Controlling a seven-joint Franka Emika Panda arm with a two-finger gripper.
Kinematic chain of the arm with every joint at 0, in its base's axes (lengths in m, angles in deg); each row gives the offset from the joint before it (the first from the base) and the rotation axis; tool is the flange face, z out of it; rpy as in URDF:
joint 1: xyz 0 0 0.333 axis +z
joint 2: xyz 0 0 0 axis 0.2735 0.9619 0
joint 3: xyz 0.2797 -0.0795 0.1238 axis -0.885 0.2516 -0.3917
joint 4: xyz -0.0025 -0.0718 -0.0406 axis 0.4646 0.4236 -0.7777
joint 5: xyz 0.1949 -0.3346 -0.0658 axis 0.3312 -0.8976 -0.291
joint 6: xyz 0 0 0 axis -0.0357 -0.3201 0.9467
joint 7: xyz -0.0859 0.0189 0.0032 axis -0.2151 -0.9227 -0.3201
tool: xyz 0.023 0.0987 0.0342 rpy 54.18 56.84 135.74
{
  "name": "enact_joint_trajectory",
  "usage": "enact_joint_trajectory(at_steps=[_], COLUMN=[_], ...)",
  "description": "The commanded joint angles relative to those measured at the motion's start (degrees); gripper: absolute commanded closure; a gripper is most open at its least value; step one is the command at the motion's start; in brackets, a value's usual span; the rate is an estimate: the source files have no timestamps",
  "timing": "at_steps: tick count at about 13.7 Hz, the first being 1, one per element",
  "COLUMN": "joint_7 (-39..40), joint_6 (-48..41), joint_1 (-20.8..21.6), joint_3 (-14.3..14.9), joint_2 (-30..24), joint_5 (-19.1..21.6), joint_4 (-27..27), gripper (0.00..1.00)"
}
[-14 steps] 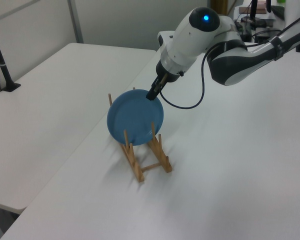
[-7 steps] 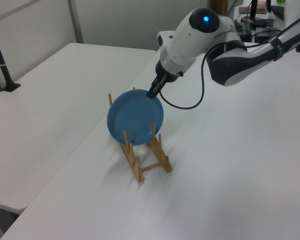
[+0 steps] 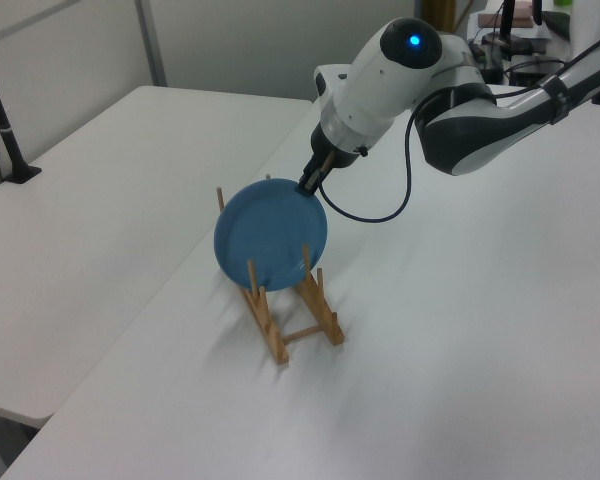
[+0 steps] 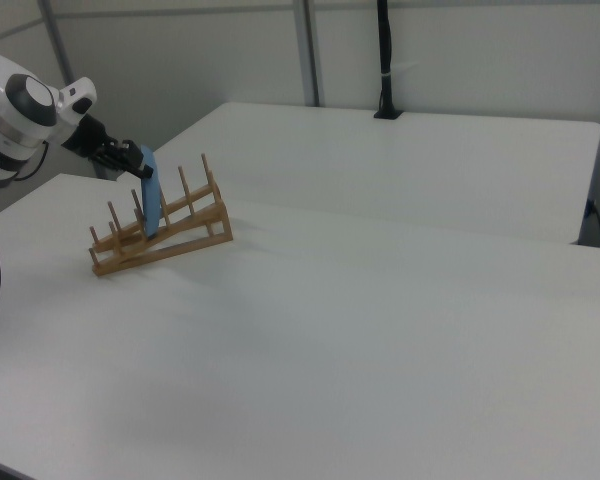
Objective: Pick plate from plate rack
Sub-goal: 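Close the gripper on the blue plate's rim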
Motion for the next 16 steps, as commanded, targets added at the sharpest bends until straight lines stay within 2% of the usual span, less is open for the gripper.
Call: enact_joint_trajectory(at_steps=[1, 2, 4, 6, 10, 13, 16], joint_7=[-1.3, -1.3, -1.3, -1.2, -1.2, -1.2, -1.0], joint_6=[0.7, 0.7, 0.7, 0.7, 0.6, 0.4, 0.1], joint_1=[0.8, 0.8, 0.8, 0.8, 0.7, 0.6, 0.3], joint_3=[0.9, 0.9, 0.9, 0.9, 1.0, 1.1, 1.1], joint_2=[0.3, 0.3, 0.3, 0.1, -0.1, -0.5, -3.2], joint_5=[-2.3, -2.3, -2.7, -3.2, -5.2, -5.3, -5.0], joint_4=[-0.6, -0.6, -0.6, -0.6, -0.6, -0.6, -0.6], gripper=[0.77, 0.77, 0.90, 0.95, 0.99, 0.99, 1.00])
